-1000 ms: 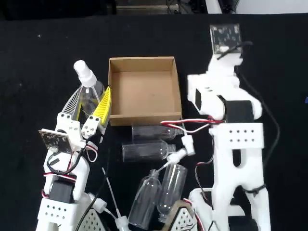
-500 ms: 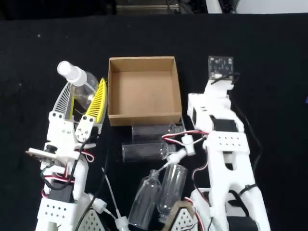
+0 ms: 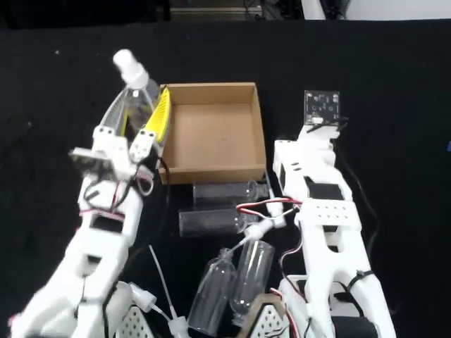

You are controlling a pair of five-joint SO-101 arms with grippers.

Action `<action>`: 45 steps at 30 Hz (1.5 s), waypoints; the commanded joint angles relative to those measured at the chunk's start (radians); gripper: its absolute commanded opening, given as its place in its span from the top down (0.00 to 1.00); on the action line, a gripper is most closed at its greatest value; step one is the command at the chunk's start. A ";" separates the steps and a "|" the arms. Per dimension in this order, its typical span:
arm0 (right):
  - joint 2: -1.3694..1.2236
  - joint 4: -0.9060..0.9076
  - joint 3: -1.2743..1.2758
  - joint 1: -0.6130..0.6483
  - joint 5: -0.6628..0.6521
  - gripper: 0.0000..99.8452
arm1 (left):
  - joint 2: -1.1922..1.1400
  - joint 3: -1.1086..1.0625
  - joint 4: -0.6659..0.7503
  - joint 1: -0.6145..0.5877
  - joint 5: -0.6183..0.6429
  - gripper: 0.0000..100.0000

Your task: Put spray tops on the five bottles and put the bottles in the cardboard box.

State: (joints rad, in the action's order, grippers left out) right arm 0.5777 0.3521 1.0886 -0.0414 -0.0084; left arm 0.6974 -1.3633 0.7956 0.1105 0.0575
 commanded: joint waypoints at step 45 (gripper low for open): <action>-0.002 -0.032 -0.010 -0.021 -0.011 0.96 | -1.353 0.664 0.829 -0.041 0.005 0.97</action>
State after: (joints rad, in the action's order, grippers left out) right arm 0.5777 0.3521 1.0886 -0.0430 -0.0115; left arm -0.6360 -0.7327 1.6164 0.0752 0.0560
